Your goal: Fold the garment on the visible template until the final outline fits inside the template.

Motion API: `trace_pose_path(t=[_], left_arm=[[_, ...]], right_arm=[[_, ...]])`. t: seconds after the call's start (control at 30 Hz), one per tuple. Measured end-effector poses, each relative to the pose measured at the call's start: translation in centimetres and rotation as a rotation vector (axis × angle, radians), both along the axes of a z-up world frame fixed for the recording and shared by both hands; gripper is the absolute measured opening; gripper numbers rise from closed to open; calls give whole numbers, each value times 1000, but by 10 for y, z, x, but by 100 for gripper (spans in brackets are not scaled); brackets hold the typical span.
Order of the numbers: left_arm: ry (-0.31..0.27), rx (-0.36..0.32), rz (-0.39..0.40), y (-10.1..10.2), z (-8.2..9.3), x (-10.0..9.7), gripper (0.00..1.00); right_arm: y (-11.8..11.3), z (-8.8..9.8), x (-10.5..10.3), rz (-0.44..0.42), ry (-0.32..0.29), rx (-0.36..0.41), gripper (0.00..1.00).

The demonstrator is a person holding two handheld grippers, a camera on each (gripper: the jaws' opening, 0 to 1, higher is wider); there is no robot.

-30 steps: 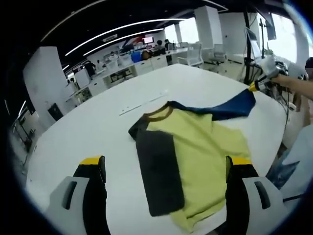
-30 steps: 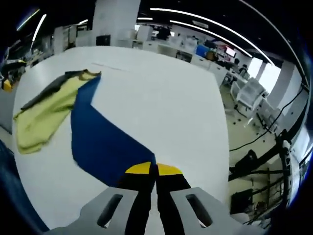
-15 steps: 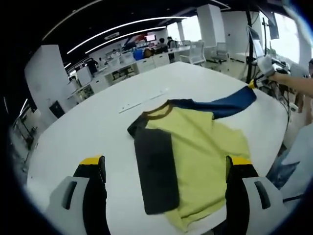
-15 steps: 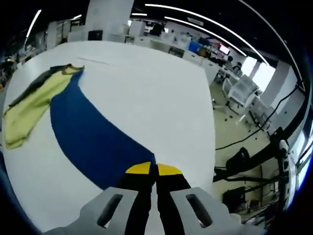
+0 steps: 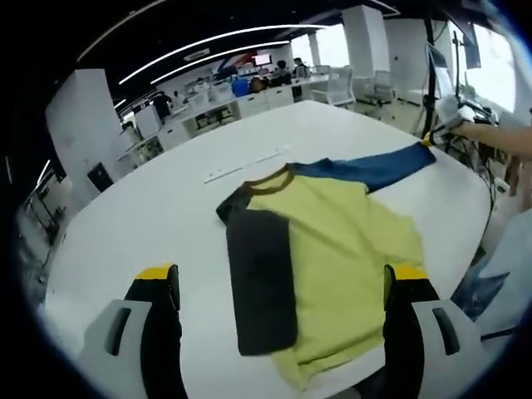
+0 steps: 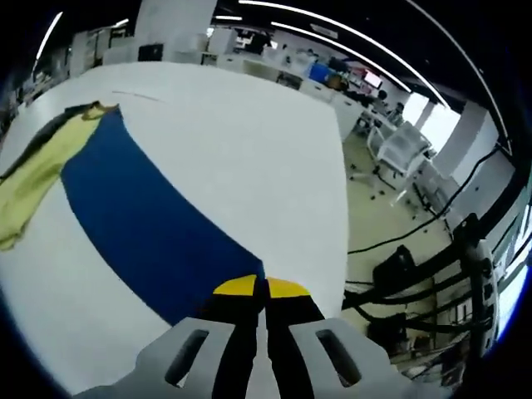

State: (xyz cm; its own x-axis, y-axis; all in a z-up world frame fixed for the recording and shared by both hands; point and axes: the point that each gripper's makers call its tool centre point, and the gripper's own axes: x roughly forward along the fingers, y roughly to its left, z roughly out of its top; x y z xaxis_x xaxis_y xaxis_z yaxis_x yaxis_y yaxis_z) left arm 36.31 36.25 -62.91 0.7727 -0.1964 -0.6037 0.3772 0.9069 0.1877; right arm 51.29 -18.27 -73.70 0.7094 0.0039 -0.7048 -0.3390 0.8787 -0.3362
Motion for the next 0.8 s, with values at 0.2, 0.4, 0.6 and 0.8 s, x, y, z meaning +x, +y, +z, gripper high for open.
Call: trace_pose_path(t=[0.2,0.4,0.6,0.8], left_arm=[[7,3,6,-1,1,-3,99],[7,10,26,2,3,-6,99],[17,15,40,5,3,-8,99],[21,17,30,2,4,-4,99]], right_arm=[[-4,-4,7,-10,2,8,3],[-11,-15,13,-26,30,24,3],[-22,-25,22,-44,52,41,3],[-23,-25,21,-63,54,64,3]])
